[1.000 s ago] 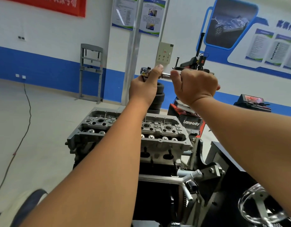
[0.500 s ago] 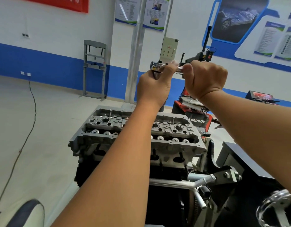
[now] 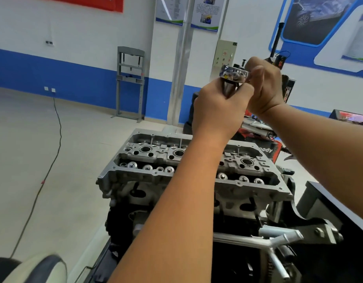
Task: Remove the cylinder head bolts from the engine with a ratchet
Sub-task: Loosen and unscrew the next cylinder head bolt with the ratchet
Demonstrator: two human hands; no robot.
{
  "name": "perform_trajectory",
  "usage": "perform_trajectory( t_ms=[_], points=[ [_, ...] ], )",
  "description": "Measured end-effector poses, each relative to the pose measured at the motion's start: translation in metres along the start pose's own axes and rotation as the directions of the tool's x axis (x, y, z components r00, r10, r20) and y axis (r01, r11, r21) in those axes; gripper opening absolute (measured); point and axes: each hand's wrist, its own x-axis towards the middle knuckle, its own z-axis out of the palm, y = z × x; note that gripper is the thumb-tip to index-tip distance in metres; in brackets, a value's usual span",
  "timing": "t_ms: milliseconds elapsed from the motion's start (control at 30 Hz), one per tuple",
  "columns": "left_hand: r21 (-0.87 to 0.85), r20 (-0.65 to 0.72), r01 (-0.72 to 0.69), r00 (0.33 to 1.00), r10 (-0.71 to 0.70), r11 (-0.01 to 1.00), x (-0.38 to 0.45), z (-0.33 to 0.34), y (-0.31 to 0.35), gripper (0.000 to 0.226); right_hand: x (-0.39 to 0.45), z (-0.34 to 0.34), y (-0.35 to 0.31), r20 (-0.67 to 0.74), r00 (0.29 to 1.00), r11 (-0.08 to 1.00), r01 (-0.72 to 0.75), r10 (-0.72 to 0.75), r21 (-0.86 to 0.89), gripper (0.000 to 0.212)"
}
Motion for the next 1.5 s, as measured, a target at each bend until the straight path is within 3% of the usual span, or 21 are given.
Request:
perform_trajectory(
  t_ms=[100,167,233,333,400,500,567,600,733,800,833,867,900,967,1000,1067,1167,1200,1233,1333,1500],
  points=[
    [0.009,0.002,-0.021,1.000,0.021,1.000,0.005,0.000,-0.001,0.038,-0.001,0.008,-0.003,0.038,0.997,0.993,-0.076,0.072,0.096,0.068],
    [0.010,0.006,-0.026,1.000,0.026,1.000,0.004,0.001,0.000,0.043,-0.003,0.006,-0.001,0.038,0.992,0.988,-0.123,0.120,0.089,0.080],
    [0.006,0.024,-0.020,1.000,0.020,1.000,0.001,0.001,0.001,0.048,-0.008,0.001,0.002,0.028,0.988,0.988,-0.150,0.149,0.037,0.090],
    [0.011,0.028,-0.019,0.999,0.019,1.000,-0.001,-0.002,0.001,0.038,-0.014,-0.015,-0.007,-0.018,0.971,0.963,-0.240,0.240,-0.120,0.070],
    [0.003,0.025,-0.017,1.000,0.016,1.000,-0.001,-0.002,0.000,0.029,-0.023,-0.029,-0.019,-0.097,0.955,0.924,-0.295,0.279,-0.243,0.052],
    [0.038,-0.002,-0.025,1.000,0.025,0.999,-0.002,0.000,-0.001,0.028,-0.048,-0.049,-0.039,-0.320,0.892,0.858,-0.416,0.320,-0.300,0.041],
    [0.079,-0.027,-0.028,0.999,0.031,0.996,-0.003,0.001,0.000,0.026,-0.068,-0.054,-0.053,-0.475,0.856,0.881,-0.371,0.202,-0.294,0.027],
    [0.097,-0.039,-0.026,0.999,0.030,0.995,-0.004,0.002,0.001,0.024,-0.077,-0.053,-0.062,-0.484,0.866,0.915,-0.287,0.121,-0.285,0.020],
    [0.168,0.028,-0.009,1.000,0.005,0.986,-0.025,-0.011,-0.011,0.019,-0.092,-0.040,-0.111,-0.314,0.939,0.989,0.124,-0.143,-0.080,0.029],
    [0.124,0.058,-0.052,0.997,0.045,0.991,-0.047,-0.022,-0.028,0.015,-0.086,-0.035,-0.130,-0.310,0.951,0.993,0.049,-0.012,0.111,0.049],
    [0.097,0.060,-0.077,0.996,0.071,0.992,-0.057,-0.028,-0.036,0.015,-0.078,-0.033,-0.137,-0.301,0.935,0.953,-0.102,0.190,0.285,0.057],
    [0.077,0.067,-0.084,0.995,0.079,0.993,-0.063,-0.033,-0.042,0.017,-0.067,-0.033,-0.145,-0.249,0.866,0.828,-0.274,0.434,0.490,0.062],
    [0.070,0.087,-0.073,0.994,0.067,0.995,-0.063,-0.036,-0.046,0.018,-0.056,-0.032,-0.152,-0.142,0.751,0.615,-0.400,0.645,0.680,0.062],
    [0.119,0.149,-0.018,0.989,0.000,0.993,-0.053,-0.040,-0.049,0.014,-0.036,-0.026,-0.154,0.097,0.514,0.231,-0.538,0.853,0.811,0.062],
    [0.169,0.180,0.010,0.983,-0.041,0.986,-0.046,-0.043,-0.048,0.014,-0.028,-0.024,-0.153,0.167,0.441,0.135,-0.576,0.882,0.806,0.059],
    [0.219,0.243,0.015,0.968,-0.069,0.976,-0.039,-0.048,-0.045,0.016,-0.020,-0.017,-0.152,0.195,0.327,0.052,-0.616,0.925,0.786,0.046],
    [0.163,0.392,-0.018,0.919,-0.048,0.987,-0.032,-0.060,-0.044,0.016,-0.014,-0.013,-0.144,0.313,0.182,-0.149,-0.595,0.932,0.790,0.039],
    [0.139,0.456,0.001,0.888,-0.065,0.990,-0.029,-0.066,-0.042,0.015,-0.010,-0.014,-0.140,0.396,0.192,-0.229,-0.563,0.898,0.794,0.035],
    [0.105,0.514,0.033,0.853,-0.083,0.994,-0.024,-0.072,-0.041,0.016,-0.006,-0.015,-0.137,0.468,0.246,-0.296,-0.513,0.849,0.806,0.028],
    [-0.013,0.562,0.113,0.822,-0.086,0.994,-0.016,-0.084,-0.044,0.016,-0.001,-0.014,-0.133,0.592,0.471,-0.413,-0.434,0.654,0.801,0.011],
    [-0.057,0.372,-0.039,0.927,0.058,0.998,-0.037,-0.077,-0.058,0.018,-0.019,-0.001,-0.137,0.498,0.697,-0.266,-0.422,0.516,0.867,0.029]
  ],
)
